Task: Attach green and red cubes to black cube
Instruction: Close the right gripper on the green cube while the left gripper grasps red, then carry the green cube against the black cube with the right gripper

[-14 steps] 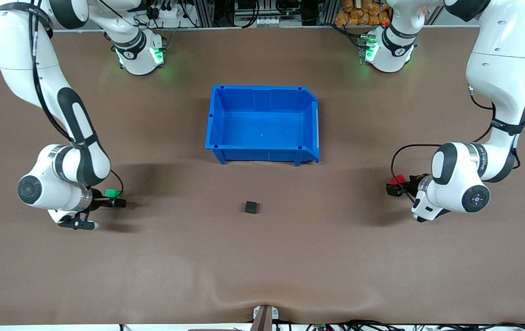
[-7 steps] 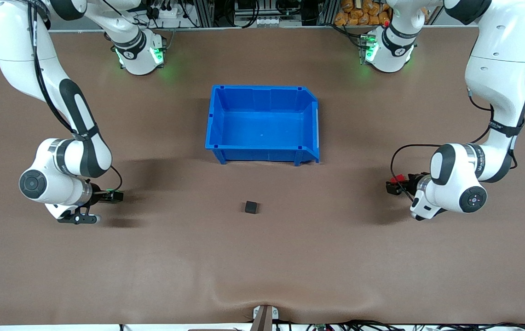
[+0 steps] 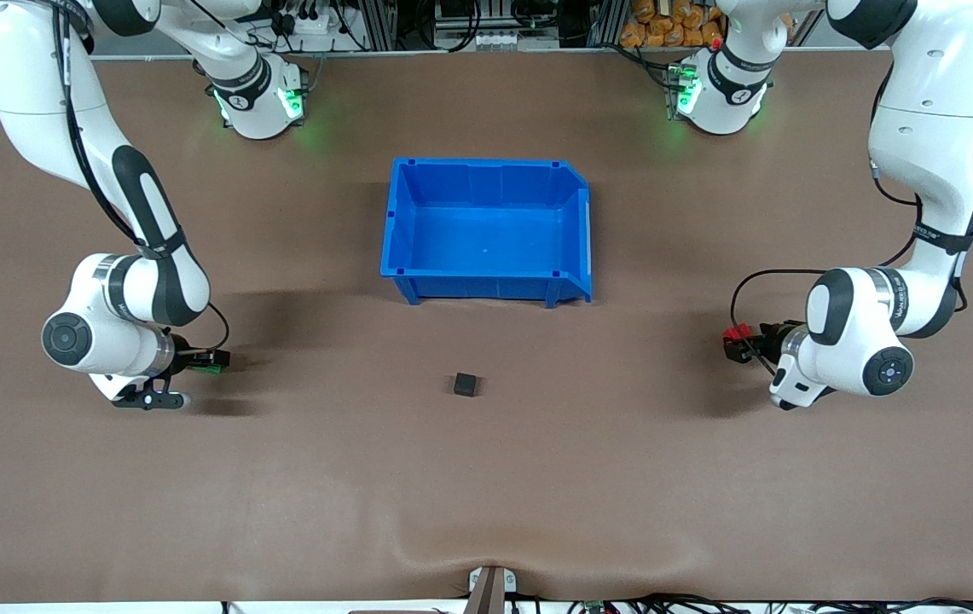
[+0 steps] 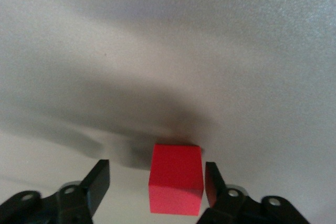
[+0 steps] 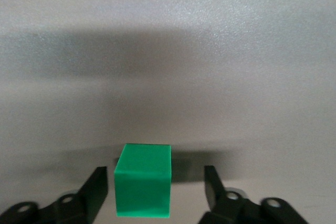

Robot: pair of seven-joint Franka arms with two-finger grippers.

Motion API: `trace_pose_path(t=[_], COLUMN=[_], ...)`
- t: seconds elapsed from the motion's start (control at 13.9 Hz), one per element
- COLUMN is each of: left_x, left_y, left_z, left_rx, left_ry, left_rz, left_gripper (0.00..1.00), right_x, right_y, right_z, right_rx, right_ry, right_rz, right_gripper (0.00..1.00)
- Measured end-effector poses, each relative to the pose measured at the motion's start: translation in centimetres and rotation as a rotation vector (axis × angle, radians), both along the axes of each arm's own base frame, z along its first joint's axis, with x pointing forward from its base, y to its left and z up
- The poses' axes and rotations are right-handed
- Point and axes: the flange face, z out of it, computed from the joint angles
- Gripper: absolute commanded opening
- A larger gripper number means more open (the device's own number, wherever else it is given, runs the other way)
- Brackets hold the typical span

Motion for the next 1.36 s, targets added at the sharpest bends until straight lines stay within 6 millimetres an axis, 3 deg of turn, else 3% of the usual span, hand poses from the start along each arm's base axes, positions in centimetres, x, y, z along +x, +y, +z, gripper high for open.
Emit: trace_pose_path(t=[0.14,0.22,0.43,0.57,0.79,0.93,1.01,1.36], left_x=[0.0,0.1,0.1,0.2,0.2,0.2,0.3,1.2], left_y=[0.0,0.0,-0.2,-0.3,-0.3,-0.3,-0.4,-0.3], left_z=[0.1,0.1,0.1,0.2,0.2,0.3,0.3,1.5], left_rx=[0.0,0.0,-0.002,-0.002,-0.002,-0.004,-0.008,-0.006], left_ry=[-0.001,-0.002,-0.003,-0.005,-0.006,-0.006,-0.006,-0.033], left_rz=[-0.001,0.0,-0.002,-0.003,-0.003,0.005,0.014,0.044], left_gripper=[0.77,0.75,0.72,0.63,0.39,0.07,0.0,0.0], right_x=[0.0,0.0,0.0,0.1,1.3,2.7,3.4,6.0], right_y=[0.0,0.0,0.1,0.2,0.5,0.8,1.2,3.3], right_z=[0.0,0.0,0.0,0.2,1.7,3.5,4.5,9.4], right_rx=[0.0,0.0,0.002,0.008,0.021,0.028,0.032,0.061], right_ry=[0.001,0.001,0.001,-0.004,-0.043,-0.086,-0.104,-0.135], right_rz=[0.0,0.001,0.01,0.044,0.152,0.246,0.299,0.612], right_gripper=[0.09,0.0,0.0,0.0,0.0,0.0,0.0,0.0])
